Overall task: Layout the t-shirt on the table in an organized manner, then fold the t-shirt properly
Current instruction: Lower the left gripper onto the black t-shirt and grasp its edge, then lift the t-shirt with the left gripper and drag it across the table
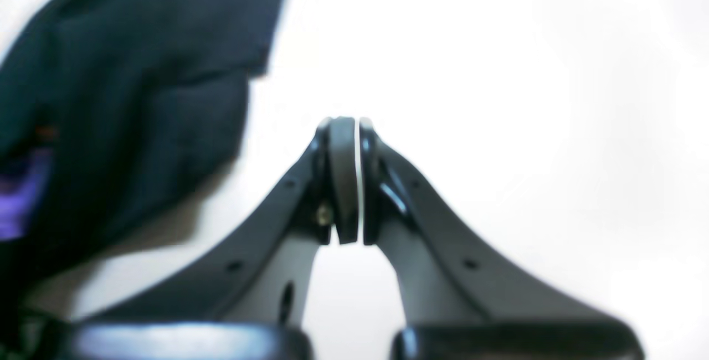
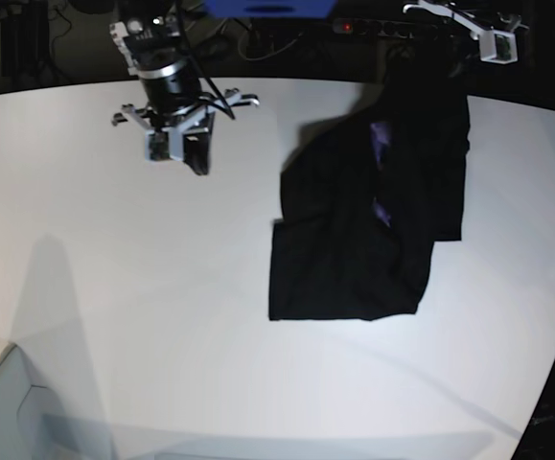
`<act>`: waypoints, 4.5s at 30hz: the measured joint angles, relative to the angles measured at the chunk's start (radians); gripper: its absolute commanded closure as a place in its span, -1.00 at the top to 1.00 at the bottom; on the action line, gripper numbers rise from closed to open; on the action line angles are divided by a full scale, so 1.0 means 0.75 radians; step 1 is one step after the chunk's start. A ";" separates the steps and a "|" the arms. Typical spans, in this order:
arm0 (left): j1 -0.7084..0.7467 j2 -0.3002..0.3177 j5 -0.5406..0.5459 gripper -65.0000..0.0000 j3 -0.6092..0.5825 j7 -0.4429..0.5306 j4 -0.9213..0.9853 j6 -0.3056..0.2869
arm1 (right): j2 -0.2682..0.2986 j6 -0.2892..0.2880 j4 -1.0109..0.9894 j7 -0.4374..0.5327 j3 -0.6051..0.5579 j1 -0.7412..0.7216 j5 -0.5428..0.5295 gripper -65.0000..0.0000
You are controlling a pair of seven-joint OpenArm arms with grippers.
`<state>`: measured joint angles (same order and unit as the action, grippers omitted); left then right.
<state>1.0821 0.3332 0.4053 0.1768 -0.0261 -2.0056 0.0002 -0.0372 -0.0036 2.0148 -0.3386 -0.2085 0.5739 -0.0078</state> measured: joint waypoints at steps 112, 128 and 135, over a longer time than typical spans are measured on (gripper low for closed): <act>-1.421 -0.341 -0.206 1.00 -0.169 -0.365 0.406 0.009 | 0.053 0.000 -0.022 -0.337 0.468 -0.034 0.001 -0.16; -1.522 -0.411 -0.196 1.00 -0.102 -0.378 0.846 0.000 | 0.039 0.000 -0.021 -0.337 0.416 -0.070 0.001 -0.16; -1.571 -0.440 -0.200 1.00 -0.159 -0.352 0.960 0.001 | 0.039 0.000 -0.021 -0.337 0.416 -0.085 0.001 -0.16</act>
<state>-0.0963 0.0029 0.2550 0.0578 -0.2901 -1.2854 0.0010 -0.0078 -0.0036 1.9987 -0.5915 0.1036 0.5102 -0.0071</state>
